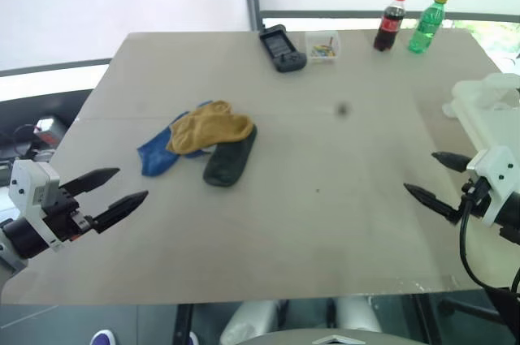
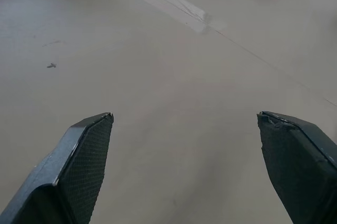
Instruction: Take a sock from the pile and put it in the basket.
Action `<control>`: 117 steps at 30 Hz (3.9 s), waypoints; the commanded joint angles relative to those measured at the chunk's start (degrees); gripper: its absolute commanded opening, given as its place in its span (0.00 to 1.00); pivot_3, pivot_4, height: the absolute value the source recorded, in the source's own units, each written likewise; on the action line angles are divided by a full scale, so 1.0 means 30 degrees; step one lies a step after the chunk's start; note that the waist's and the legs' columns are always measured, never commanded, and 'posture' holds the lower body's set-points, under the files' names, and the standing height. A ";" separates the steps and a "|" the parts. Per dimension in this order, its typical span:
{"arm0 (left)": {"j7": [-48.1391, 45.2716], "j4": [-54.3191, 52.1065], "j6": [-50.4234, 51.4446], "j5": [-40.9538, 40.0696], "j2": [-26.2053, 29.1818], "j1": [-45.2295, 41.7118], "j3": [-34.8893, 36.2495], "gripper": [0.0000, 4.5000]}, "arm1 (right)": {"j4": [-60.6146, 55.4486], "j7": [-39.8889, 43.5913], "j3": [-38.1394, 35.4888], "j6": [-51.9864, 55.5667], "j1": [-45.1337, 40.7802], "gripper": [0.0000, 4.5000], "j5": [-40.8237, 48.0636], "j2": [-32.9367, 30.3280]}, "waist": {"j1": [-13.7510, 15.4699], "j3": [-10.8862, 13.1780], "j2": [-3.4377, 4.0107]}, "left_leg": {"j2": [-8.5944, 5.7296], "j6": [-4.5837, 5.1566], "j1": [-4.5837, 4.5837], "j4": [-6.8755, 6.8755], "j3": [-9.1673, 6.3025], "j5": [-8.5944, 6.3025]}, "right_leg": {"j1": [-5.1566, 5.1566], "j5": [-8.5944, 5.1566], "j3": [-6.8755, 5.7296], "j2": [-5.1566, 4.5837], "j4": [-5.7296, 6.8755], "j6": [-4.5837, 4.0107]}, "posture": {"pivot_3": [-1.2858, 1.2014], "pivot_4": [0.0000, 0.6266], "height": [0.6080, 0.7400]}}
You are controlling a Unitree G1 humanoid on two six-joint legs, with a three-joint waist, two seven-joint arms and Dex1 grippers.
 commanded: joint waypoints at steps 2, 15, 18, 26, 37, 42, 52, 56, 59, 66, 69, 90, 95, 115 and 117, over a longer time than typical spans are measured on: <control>0.0223 -0.0098 0.0079 -0.0195 -0.0038 -0.0276 0.0015 0.99 | -0.0650 -0.0067 0.0009 -0.0293 -0.0410 1.00 0.0130 -0.0075 | 0.0003 0.0002 0.0001 | 0.0000 0.0000 0.0000 -0.0001 0.0001 0.0000 | 0.0000 0.0000 0.0001 0.0000 -0.0002 0.0000 | 0.52 0.24 1.00; 0.0967 -0.0682 0.0450 -0.0461 -0.0758 -0.0437 -0.0417 0.99 | -0.0617 -0.0026 0.0581 -0.0233 -0.1093 1.00 0.0236 -0.0120 | 0.0001 0.0014 -0.0004 | 0.0012 -0.0003 0.0004 -0.0004 0.0010 -0.0004 | -0.0002 0.0000 0.0013 0.0011 -0.0001 0.0001 | 0.52 0.24 1.00; 0.1103 -0.0702 0.0524 -0.0457 -0.0815 -0.0521 -0.0478 0.99 | -0.0629 -0.0041 0.0652 -0.0167 -0.1227 1.00 0.0274 -0.0120 | 0.0000 0.0014 -0.0004 | 0.0013 -0.0003 0.0005 -0.0004 0.0012 -0.0004 | -0.0002 0.0001 0.0014 0.0013 -0.0001 0.0001 | 0.52 0.24 1.00; 0.1428 -0.0786 0.0526 -0.0502 -0.0908 -0.0670 -0.0709 0.99 | -0.0577 0.0107 0.0774 -0.0457 -0.1386 1.00 0.0390 0.0051 | -0.0001 0.0016 -0.0005 | 0.0014 -0.0004 0.0006 -0.0004 0.0013 -0.0005 | -0.0002 0.0001 0.0017 0.0014 -0.0001 0.0001 | 0.52 0.24 1.00; 0.5446 -0.1349 0.3324 -0.2489 -0.1516 -0.2997 -0.0410 0.99 | 0.0191 -0.0405 0.1004 -0.0874 -0.2488 1.00 0.0397 0.0911 | -0.0290 0.0042 0.0039 | -0.0265 -0.0052 -0.0211 0.0172 -0.0594 0.0053 | 0.0153 -0.0006 -0.0617 -0.0098 -0.0145 0.0002 | 0.52 0.24 1.00; 1.1183 -0.1252 0.7872 -0.3353 -0.1147 -0.6121 -0.0781 0.99 | 0.0790 -0.0595 0.2049 -0.1861 -0.3480 1.00 0.0015 0.1646 | -0.0090 0.0044 0.0035 | -0.0132 -0.0111 -0.0172 0.0147 -0.0515 0.0078 | 0.0131 -0.0005 -0.0494 -0.0107 -0.0054 0.0005 | 0.52 0.24 1.00; 1.5083 0.1637 0.8416 -0.1735 -0.3863 -1.2014 -0.4678 0.99 | 0.1614 -0.2421 0.6906 -0.3519 -0.7133 1.00 -0.2635 0.4977 | -0.0498 0.0034 0.0011 | -0.0109 -0.0142 -0.0169 0.0137 -0.0317 0.0101 | -0.0014 -0.0005 -0.0259 -0.0078 0.0112 0.0004 | 0.52 0.24 1.00; 1.7342 0.3847 0.6893 0.0701 -0.6137 -1.4085 -0.6201 0.99 | 0.1814 -0.3079 0.8085 -0.3741 -0.7956 1.00 -0.3561 0.5861 | -0.0484 0.0012 -0.0027 | -0.0106 -0.0146 -0.0182 0.0159 -0.0327 0.0104 | -0.0029 -0.0005 -0.0280 -0.0071 0.0127 0.0004 | 0.52 0.24 1.00; 1.7833 0.4668 0.5979 0.1936 -0.6914 -1.4477 -0.6882 0.99 | 0.1473 -0.3378 0.8239 -0.3570 -0.7865 1.00 -0.3703 0.6083 | -0.0602 0.0007 -0.0036 | -0.0107 -0.0144 -0.0196 0.0173 -0.0306 0.0103 | -0.0038 -0.0004 -0.0249 -0.0077 0.0146 0.0005 | 0.52 0.24 1.00; 1.7437 0.5242 0.5617 0.3149 -0.7008 -1.3978 -0.7275 0.99 | 0.0627 -0.3839 0.8008 -0.3091 -0.7266 1.00 -0.3778 0.5921 | -0.0675 0.0005 -0.0038 | -0.0107 -0.0142 -0.0189 0.0170 -0.0269 0.0103 | -0.0070 -0.0004 -0.0201 -0.0067 0.0169 0.0006 | 0.52 0.24 1.00; 1.7020 0.5416 0.5340 0.3534 -0.6844 -1.3982 -0.7502 0.79 | 0.0378 -0.4006 0.7985 -0.2844 -0.7143 1.00 -0.3787 0.5889 | -0.0664 0.0002 -0.0043 | -0.0100 -0.0143 -0.0179 0.0175 -0.0250 0.0103 | -0.0074 -0.0004 -0.0183 -0.0058 0.0191 0.0007 | 0.52 0.24 1.00; 1.6745 0.3048 0.5900 0.3094 -0.7337 -1.2599 -0.6332 0.16 | 0.0963 -0.3866 0.8849 -0.2072 -0.7910 1.00 -0.3521 0.6538 | -0.0747 -0.0007 -0.0056 | -0.0086 -0.0141 -0.0180 0.0174 -0.0192 0.0103 | -0.0103 -0.0003 -0.0132 -0.0052 0.0204 0.0008 | 0.52 0.24 1.00; 1.6565 0.2205 0.5556 0.3296 -0.7313 -1.2247 -0.6569 0.62 | 0.1760 -0.4112 0.9556 -0.1576 -0.8719 1.00 -0.3394 0.7591 | -0.0916 -0.0017 -0.0073 | -0.0082 -0.0142 -0.0180 0.0174 -0.0186 0.0103 | -0.0104 -0.0003 -0.0127 -0.0047 0.0206 0.0008 | 0.52 0.24 1.00; 1.6896 0.2056 0.5996 0.3729 -0.7534 -1.1883 -0.6634 0.15 | 0.2108 -0.3956 0.9869 -0.1766 -0.8919 1.00 -0.3739 0.7925 | -0.0974 -0.0020 -0.0077 | -0.0081 -0.0142 -0.0181 0.0169 -0.0182 0.0102 | -0.0115 -0.0002 -0.0124 -0.0043 0.0209 0.0008 | 0.52 0.24 1.00; 1.6752 0.1742 0.6190 0.3264 -0.7646 -1.1773 -0.6354 0.01 | 0.2092 -0.3972 0.9851 -0.1779 -0.8878 1.00 -0.3751 0.7918 | -0.0973 -0.0020 -0.0078 | -0.0081 -0.0142 -0.0181 0.0169 -0.0180 0.0103 | -0.0115 -0.0002 -0.0124 -0.0043 0.0209 0.0008 | 0.52 0.24 1.00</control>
